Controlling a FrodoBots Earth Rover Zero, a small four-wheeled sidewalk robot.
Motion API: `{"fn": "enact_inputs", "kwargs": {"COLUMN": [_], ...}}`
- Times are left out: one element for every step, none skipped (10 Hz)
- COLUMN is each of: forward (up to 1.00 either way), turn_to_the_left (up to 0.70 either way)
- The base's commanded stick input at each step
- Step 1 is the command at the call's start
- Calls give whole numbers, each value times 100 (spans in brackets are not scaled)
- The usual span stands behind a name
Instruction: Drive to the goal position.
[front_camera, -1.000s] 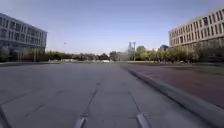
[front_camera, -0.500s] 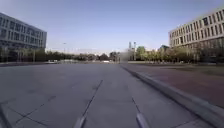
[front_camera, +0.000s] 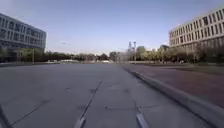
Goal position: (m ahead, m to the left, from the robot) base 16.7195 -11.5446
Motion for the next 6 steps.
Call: {"fn": "enact_inputs", "kwargs": {"forward": [60, 60, 60, 60, 60, 60], "turn_to_the_left": [0, 0, -1, -3, -13, -9]}}
